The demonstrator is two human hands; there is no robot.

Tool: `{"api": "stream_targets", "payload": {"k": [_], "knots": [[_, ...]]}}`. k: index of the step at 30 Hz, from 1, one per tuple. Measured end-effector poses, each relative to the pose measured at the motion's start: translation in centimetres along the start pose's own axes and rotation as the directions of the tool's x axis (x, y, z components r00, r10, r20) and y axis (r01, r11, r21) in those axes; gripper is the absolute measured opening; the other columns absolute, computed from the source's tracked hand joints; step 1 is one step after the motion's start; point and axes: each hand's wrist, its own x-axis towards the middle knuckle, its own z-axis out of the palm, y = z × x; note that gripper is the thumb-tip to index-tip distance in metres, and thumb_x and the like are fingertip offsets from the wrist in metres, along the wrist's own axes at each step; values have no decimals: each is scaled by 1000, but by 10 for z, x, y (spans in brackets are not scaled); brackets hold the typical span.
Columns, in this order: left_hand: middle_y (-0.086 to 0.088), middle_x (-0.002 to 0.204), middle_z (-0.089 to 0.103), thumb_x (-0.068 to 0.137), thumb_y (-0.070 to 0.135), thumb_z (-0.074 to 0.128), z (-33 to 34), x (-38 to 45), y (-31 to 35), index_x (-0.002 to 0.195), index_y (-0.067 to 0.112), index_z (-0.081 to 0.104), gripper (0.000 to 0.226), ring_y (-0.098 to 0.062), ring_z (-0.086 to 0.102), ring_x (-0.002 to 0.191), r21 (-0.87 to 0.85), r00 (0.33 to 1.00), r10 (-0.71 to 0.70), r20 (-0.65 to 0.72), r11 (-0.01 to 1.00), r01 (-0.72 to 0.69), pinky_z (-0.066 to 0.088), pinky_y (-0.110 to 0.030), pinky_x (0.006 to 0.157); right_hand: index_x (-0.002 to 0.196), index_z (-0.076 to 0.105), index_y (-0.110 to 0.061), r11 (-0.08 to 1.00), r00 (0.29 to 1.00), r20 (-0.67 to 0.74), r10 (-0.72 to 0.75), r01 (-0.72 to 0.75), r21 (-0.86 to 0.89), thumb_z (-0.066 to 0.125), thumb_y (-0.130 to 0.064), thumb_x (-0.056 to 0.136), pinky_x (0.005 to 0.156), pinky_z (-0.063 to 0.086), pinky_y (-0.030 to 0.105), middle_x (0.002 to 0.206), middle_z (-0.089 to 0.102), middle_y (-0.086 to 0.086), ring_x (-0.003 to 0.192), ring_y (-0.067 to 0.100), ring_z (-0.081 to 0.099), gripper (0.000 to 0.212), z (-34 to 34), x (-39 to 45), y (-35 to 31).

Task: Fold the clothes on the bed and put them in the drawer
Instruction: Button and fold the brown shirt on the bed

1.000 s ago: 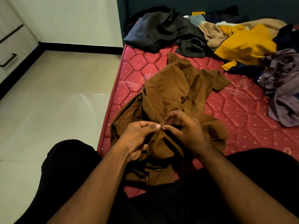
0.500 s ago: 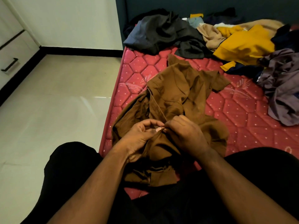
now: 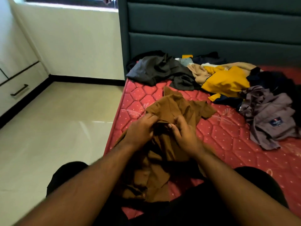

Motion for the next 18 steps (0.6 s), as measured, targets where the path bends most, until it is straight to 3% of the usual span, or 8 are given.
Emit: {"api": "stream_targets", "payload": {"k": [3, 5, 7, 9, 11, 14, 16, 18], "knots": [[-12, 92, 63, 84, 19, 50, -44, 65, 13, 106, 14, 69, 30, -34, 65, 64, 252, 967, 218, -136, 951, -179, 50, -37, 47, 125, 48, -20, 990, 992, 114, -45, 60, -129, 70, -37, 86, 77, 48, 30, 98, 65, -8, 90, 10, 61, 48, -67, 49, -15], [-13, 94, 61, 84, 14, 59, -93, 116, 37, 106, 16, 69, 24, -39, 63, 65, 340, 927, 285, -244, 920, -194, 49, -40, 49, 128, 45, -27, 883, 978, 198, -69, 152, -444, 69, -38, 85, 81, 51, 35, 116, 65, 3, 102, 22, 62, 51, -123, 84, -29], [-14, 93, 59, 83, 12, 63, -142, 157, 67, 107, 18, 70, 26, -39, 62, 64, 420, 861, 404, -308, 870, -258, 49, -40, 49, 120, 49, -30, 712, 998, 25, -65, 64, -700, 59, -30, 88, 74, 50, 37, 109, 65, 12, 98, 33, 63, 34, -179, 110, -56], [-12, 89, 59, 84, 16, 57, -185, 180, 92, 109, 20, 71, 29, -36, 61, 61, 468, 773, 493, -398, 834, -291, 48, -38, 46, 110, 58, -28, 730, 968, -226, -107, -77, -679, 60, -26, 85, 70, 49, 37, 97, 66, 15, 91, 37, 66, 25, -228, 129, -78], [-11, 89, 59, 83, 24, 46, -214, 181, 98, 115, 26, 70, 40, -34, 62, 64, 436, 752, 529, -394, 828, -354, 50, -37, 50, 84, 65, -24, 912, 946, -315, -76, -63, -406, 67, -20, 78, 66, 56, 38, 79, 67, 10, 77, 29, 68, 7, -267, 132, -95], [-6, 109, 67, 85, 24, 54, -204, 152, 61, 121, 36, 66, 40, -29, 66, 90, 387, 886, 463, -12, 819, -423, 54, -37, 75, 65, 67, -25, 900, 995, -62, 73, -93, -425, 69, 1, 78, 60, 50, 24, 71, 66, 4, 67, 15, 60, 30, -289, 112, -93], [0, 117, 68, 86, 25, 67, -167, 112, 29, 116, 32, 70, 30, -21, 66, 101, 149, 967, 124, 220, 976, -159, 53, -38, 90, 66, 68, -24, 786, 949, 75, 307, -208, -582, 60, 1, 82, 62, 45, 25, 70, 62, 0, 69, 16, 57, 31, -280, 101, -68], [4, 86, 72, 83, 25, 76, -111, 59, -1, 98, 13, 72, 20, 1, 67, 78, 5, 857, -84, 509, 995, 95, 53, -24, 79, 85, 72, -10, 730, 771, 287, 569, -313, -607, 49, -2, 92, 58, 47, 27, 67, 60, 6, 61, 19, 57, 25, -249, 87, -28]]}}
